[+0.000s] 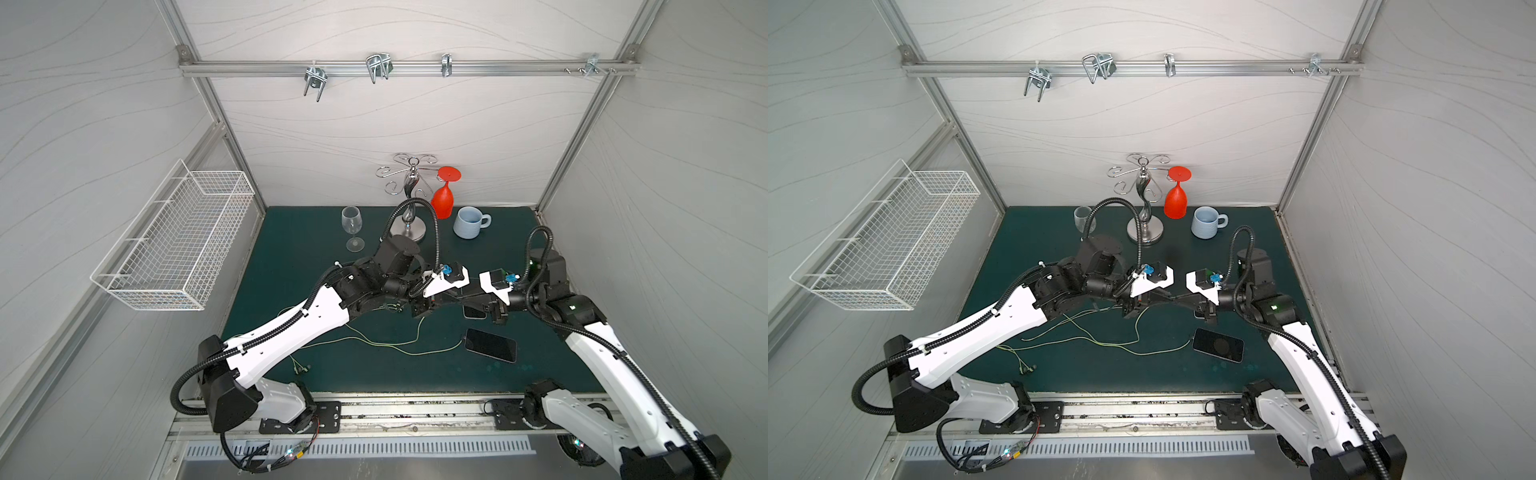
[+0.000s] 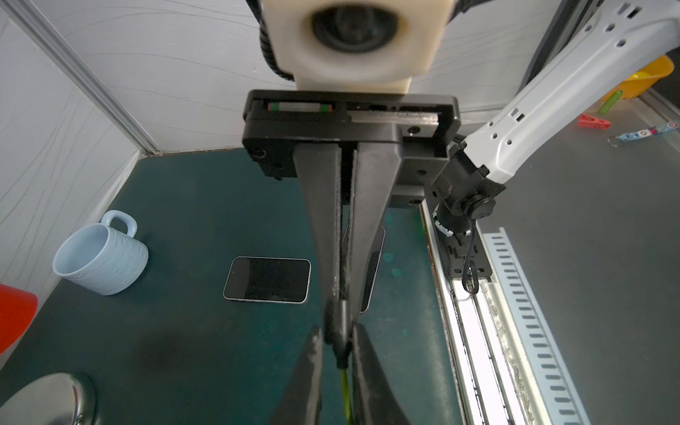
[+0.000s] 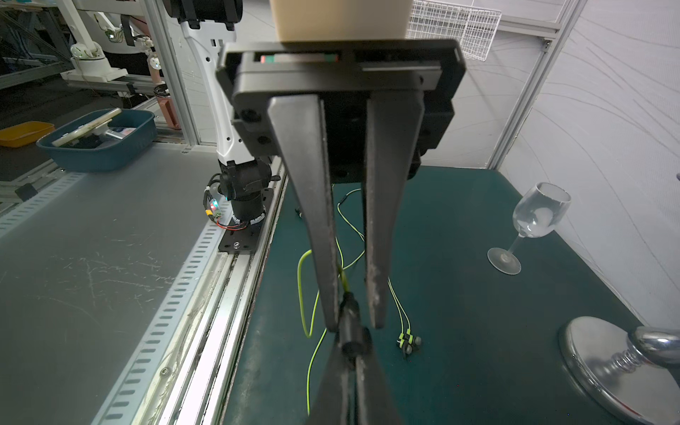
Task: Plug wired earphones into phones
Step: Pick up the wired earphone from the center of the board, then pick up the phone at the center of the board.
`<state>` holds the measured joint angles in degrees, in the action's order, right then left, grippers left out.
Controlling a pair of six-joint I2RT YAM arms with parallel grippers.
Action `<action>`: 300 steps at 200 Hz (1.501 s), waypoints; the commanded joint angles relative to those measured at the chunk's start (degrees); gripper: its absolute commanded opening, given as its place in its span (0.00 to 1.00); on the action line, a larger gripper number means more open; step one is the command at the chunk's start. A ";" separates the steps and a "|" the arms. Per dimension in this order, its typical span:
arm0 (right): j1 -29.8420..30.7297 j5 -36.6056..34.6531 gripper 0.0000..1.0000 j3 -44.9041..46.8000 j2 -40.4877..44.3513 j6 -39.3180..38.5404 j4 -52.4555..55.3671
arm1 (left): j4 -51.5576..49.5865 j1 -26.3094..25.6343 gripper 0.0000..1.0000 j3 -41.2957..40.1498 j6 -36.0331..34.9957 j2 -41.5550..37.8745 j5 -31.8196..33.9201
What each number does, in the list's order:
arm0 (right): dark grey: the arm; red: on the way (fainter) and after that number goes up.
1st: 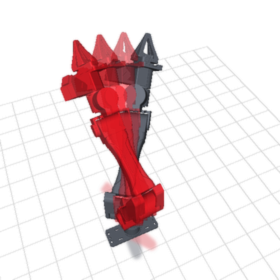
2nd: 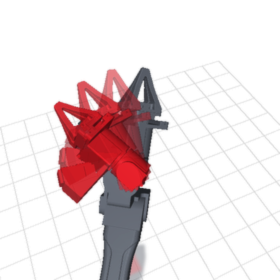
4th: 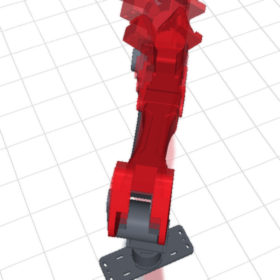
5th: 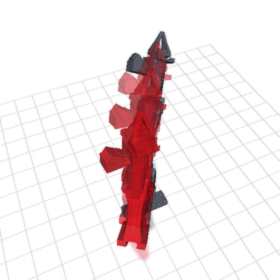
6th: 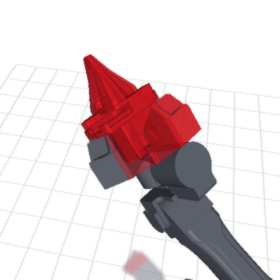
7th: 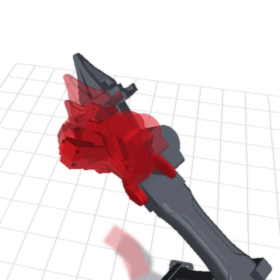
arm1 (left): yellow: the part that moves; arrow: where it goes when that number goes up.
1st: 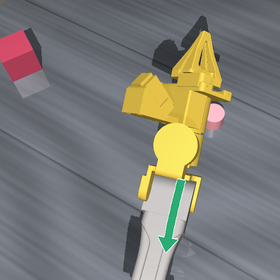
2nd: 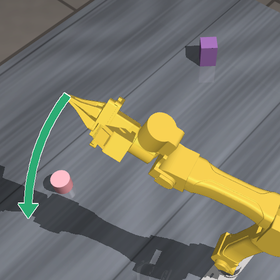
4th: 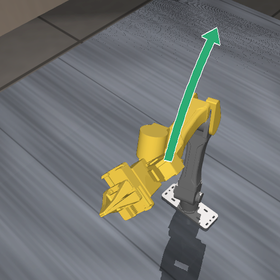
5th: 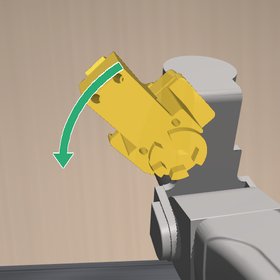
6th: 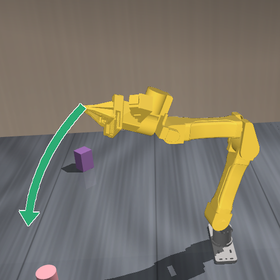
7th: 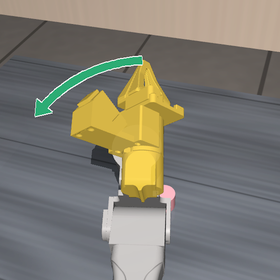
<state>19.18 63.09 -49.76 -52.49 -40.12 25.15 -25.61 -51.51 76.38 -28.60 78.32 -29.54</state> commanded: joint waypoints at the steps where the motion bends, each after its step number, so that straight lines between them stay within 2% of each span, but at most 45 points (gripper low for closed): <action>1: 0.51 1.54 0.00 -1.40 -0.10 -2.60 1.66 | 0.21 -0.41 0.15 2.83 -2.24 0.68 1.32; 80: 1.39 0.92 0.00 -1.70 -0.90 -3.21 2.23 | 0.51 -1.05 0.13 2.99 -2.11 1.30 1.35; 102: 1.47 0.73 0.00 -1.75 -0.93 -3.26 2.20 | 0.45 -1.28 0.10 2.99 -2.16 1.48 1.49; 115: 1.47 0.73 0.00 -1.67 -0.92 -3.21 2.33 | 0.43 -1.23 0.00 3.03 -2.24 1.55 1.62; 124: 1.56 0.18 0.00 -1.58 -0.85 -3.13 2.24 | 0.82 -1.23 0.00 2.84 -1.70 1.57 2.31; 141: 1.56 -4.10 0.14 -0.60 -0.10 0.11 0.41 | 3.09 -1.22 0.00 1.66 1.43 1.37 4.35; 154: 1.20 -9.61 0.31 0.08 0.32 5.96 -1.31 | 5.03 -1.23 0.00 0.33 4.33 1.13 7.29; 176: -1.45 -14.82 0.46 0.85 0.36 12.83 -1.52 | 7.63 -0.76 0.00 -1.99 10.51 0.91 11.62; 186: -3.26 -17.29 0.51 1.90 0.48 19.16 -4.13 | 9.57 -0.05 0.00 -3.66 13.87 0.50 12.07; 195: -5.05 -22.24 0.60 3.07 0.63 27.99 -7.36 | 12.18 0.71 0.00 -5.46 17.31 -0.03 13.37; 209: -6.67 -35.78 0.75 4.52 0.40 43.63 -9.59 | 16.57 2.36 0.00 -8.51 23.72 -1.08 15.76; 219: -7.45 -46.01 0.86 4.06 -0.82 53.27 -7.01 | 19.39 3.84 0.00 -10.63 28.50 -1.90 16.68; 232: -9.34 -46.44 0.98 2.72 -4.86 57.99 -3.34 | 23.77 5.69 0.00 -13.85 34.47 -2.93 17.40; 243: -9.69 -46.11 0.99 1.69 -9.22 60.06 -0.98 | 26.81 7.16 0.00 -16.30 39.20 -3.72 18.33; 264: -9.43 -51.88 0.99 0.27 -17.53 65.17 3.51 | 29.99 8.54 0.00 -19.83 44.84 -4.88 22.01; 278: -8.35 -57.91 0.99 -1.62 -22.83 66.49 6.46 | 29.51 8.70 0.00 -20.58 45.25 -5.29 23.92; 300: -6.61 -62.17 0.99 -4.47 -30.32 67.85 6.67 | 27.76 8.63 0.00 -21.46 45.47 -5.63 25.94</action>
<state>10.74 10.04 -50.89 -77.71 21.47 27.57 -1.96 -42.74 55.13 12.49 74.48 -7.64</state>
